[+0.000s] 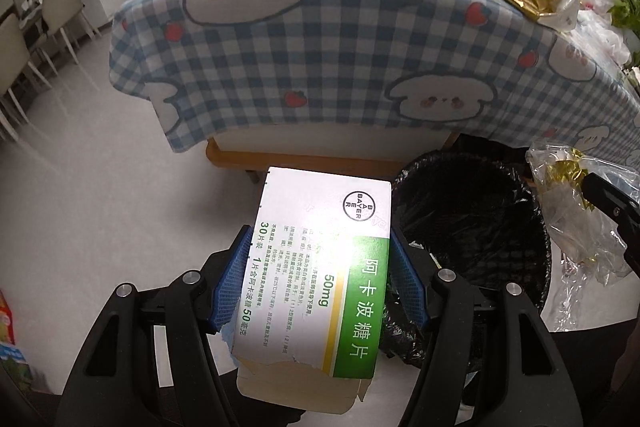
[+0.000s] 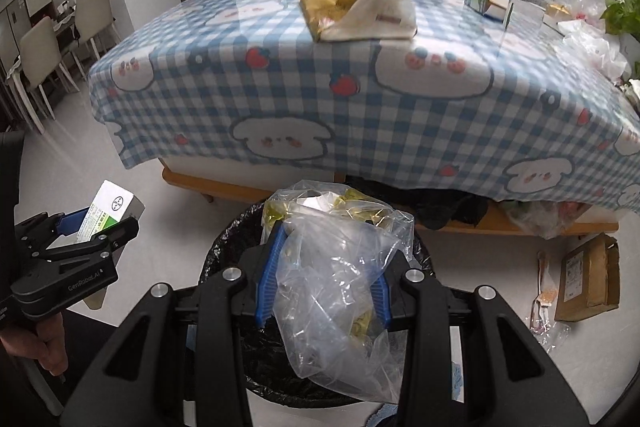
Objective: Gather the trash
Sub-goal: 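Open the right tool over the bin while the left tool releases the white box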
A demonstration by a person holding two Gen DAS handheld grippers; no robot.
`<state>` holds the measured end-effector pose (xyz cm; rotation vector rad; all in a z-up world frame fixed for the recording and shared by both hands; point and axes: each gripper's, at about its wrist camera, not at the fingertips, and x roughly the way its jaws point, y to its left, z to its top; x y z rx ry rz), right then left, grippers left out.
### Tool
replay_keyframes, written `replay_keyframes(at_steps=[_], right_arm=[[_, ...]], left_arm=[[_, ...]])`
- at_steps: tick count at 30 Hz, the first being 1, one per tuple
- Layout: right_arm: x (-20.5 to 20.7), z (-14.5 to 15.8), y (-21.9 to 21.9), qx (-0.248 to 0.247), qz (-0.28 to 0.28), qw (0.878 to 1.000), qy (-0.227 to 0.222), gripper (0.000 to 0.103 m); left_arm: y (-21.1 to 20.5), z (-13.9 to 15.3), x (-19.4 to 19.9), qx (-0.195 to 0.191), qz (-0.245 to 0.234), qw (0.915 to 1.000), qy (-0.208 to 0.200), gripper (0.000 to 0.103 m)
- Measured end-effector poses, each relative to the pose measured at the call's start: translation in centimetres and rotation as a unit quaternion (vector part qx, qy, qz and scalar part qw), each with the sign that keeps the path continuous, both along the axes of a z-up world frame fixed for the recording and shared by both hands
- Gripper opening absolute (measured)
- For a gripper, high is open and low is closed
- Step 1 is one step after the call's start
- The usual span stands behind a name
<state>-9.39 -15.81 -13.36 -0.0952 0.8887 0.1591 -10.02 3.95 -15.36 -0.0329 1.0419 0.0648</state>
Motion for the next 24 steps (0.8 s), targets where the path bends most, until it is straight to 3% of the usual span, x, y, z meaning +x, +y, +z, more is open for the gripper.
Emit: replay_keyframes(at_steps=[11,18,24], right_arm=[[0.5,-6.0,0.3,-0.001,-0.015,0.998,0.053,0.037],[0.8,-7.7,0.4,0.0,-0.016,0.997,0.073,0.037],[0.9,-7.4,0.6,-0.002,-0.014,0.998,0.066,0.054]], left_arm=[[1.6,-3.2,-0.2,-0.009,0.016,0.9998,0.008,0.064],[2.0,-4.6,0.1,-0.006,0.022,0.9995,0.02,0.064],[1.6,-4.9,0.1,0.002,0.022,0.9995,0.025,0.064]])
